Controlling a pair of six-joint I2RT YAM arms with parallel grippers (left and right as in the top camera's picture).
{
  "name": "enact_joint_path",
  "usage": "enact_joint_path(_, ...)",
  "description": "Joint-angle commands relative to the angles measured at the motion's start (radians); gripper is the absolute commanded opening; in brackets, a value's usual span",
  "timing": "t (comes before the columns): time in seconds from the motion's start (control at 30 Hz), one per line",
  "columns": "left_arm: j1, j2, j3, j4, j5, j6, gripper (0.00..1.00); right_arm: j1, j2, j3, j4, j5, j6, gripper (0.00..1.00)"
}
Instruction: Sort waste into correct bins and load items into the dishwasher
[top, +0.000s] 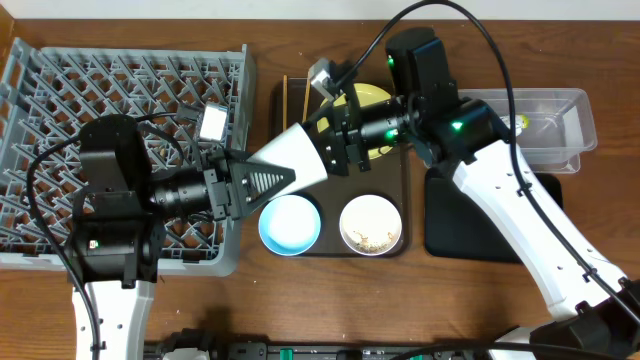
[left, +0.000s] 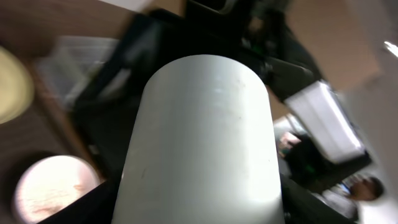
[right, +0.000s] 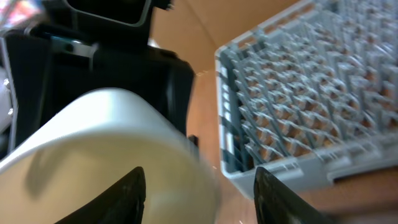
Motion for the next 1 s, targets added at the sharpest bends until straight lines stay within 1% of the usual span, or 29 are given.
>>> enact_joint_path(0.0, 0.026, -0.025, 0.022, -0.061, -0.266, 0.010, 0.64, -0.048, -0.018, 0.011, -0.058, 0.142, 0.004, 0.54)
enact_joint_path(0.13, 0.101, -0.048, 0.022, -0.235, -0.589, 0.009, 0.64, -0.090, -0.035, 0.011, -0.196, 0.269, -0.011, 0.54)
enact_joint_path(0.23, 0.185, -0.058, 0.024, -0.369, -0.816, -0.001, 0.64, -0.087, -0.040, 0.011, -0.295, 0.349, -0.050, 0.54)
enact_joint_path(0.37, 0.325, -0.055, 0.024, -0.495, -1.048, -0.055, 0.64, -0.068, -0.040, 0.010, -0.390, 0.473, -0.065, 0.54)
enact_joint_path(0.4, 0.362, -0.052, 0.024, -0.515, -1.085, -0.064, 0.64, -0.062, -0.040, 0.010, -0.406, 0.505, -0.065, 0.54)
enact_joint_path(0.47, 0.438, -0.039, 0.024, -0.543, -1.145, -0.071, 0.64, -0.049, -0.040, 0.010, -0.434, 0.555, -0.077, 0.54)
enact_joint_path(0.53, 0.512, -0.020, 0.024, -0.565, -1.199, -0.091, 0.61, -0.036, -0.040, 0.010, -0.450, 0.584, -0.087, 0.53)
enact_joint_path(0.67, 0.618, 0.042, 0.024, -0.558, -1.243, -0.093, 0.59, -0.013, -0.040, 0.010, -0.459, 0.612, -0.090, 0.54)
enact_joint_path(0.73, 0.638, 0.084, 0.024, -0.545, -1.242, -0.093, 0.59, -0.005, -0.040, 0.010, -0.460, 0.616, -0.090, 0.54)
enact_joint_path(0.97, 0.635, 0.222, 0.024, -0.478, -1.260, -0.092, 0.59, -0.003, -0.040, 0.010, -0.461, 0.626, -0.090, 0.55)
